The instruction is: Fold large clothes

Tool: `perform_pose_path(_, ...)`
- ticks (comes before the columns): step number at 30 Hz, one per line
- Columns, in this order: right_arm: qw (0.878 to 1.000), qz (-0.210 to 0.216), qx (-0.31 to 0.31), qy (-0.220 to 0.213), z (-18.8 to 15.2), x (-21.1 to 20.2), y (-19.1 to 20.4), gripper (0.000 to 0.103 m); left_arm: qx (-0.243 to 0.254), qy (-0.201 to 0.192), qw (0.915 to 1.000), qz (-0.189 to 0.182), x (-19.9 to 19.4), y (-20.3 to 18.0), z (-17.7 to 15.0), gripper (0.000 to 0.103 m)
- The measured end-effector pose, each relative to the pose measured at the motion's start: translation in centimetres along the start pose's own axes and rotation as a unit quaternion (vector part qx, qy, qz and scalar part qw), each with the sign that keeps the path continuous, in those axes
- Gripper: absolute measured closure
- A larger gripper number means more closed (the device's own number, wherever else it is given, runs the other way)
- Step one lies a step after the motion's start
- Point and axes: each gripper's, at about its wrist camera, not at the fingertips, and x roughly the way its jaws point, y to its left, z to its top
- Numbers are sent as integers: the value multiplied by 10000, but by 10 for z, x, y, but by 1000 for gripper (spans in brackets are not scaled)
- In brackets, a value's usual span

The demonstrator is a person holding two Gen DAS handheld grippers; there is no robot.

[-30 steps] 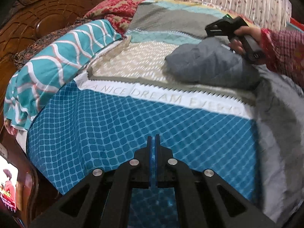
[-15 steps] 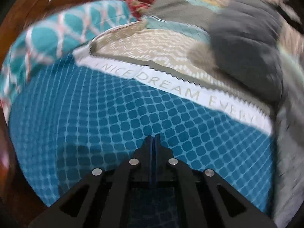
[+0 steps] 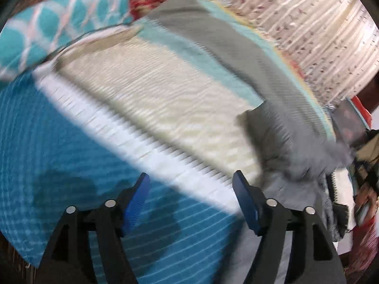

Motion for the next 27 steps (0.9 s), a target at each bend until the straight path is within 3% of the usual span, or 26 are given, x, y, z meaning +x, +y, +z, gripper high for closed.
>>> perform_pose_path(2, 9996, -109, 246, 12, -13, -7, -36, 98, 183, 25, 9995, -265, 10, -38, 18, 8)
perform_pose_path(6, 9978, -366, 494, 229, -45, -6, -82, 98, 673, 190, 9965, -454, 44, -104, 42, 6)
perform_pose_path(9, 9915, -882, 607, 735, -70, 8, -108, 93, 1063, 599, 9915, -454, 94, -157, 53, 6)
perform_pose_path(10, 9875, -1054, 686, 952, -78, 14, -118, 85, 1194, 727, 9893, -409, 108, -168, 53, 6)
perform_pose_path(11, 9845, -1113, 802, 1097, -85, 16, -128, 83, 1347, 879, 9865, -304, 127, -180, 53, 6)
perform_pose_path(13, 9843, -1099, 970, 982, -92, 4, -139, 83, 1568, 1152, 9809, 61, 163, -194, 50, 6)
perform_pose_path(15, 9845, -1220, 1077, 657, -95, -17, -144, 68, 1726, 1232, 9762, 460, 199, -202, 47, 6)
perform_pose_path(16, 9840, -1333, 1090, 453, -97, -30, -144, 55, 1774, 1195, 9753, 558, 204, -200, 45, 6)
perform_pose_path(19, 9846, -1574, 749, 129, -102, -55, -132, 37, 1891, 830, 9748, 848, 228, -209, 52, 6)
perform_pose_path(22, 9853, -1707, 116, 34, -101, -65, -110, 36, 1945, 828, 9713, 1091, 242, -217, 59, 6)
perform_pose_path(24, 9882, -1516, -215, -27, -93, -62, -97, 36, 1976, 854, 9693, 1185, 241, -223, 59, 6)
perform_pose_path(27, 9936, -995, -234, 487, -86, -25, -94, 36, 2132, 764, 9667, 1188, 229, -226, 56, 6)
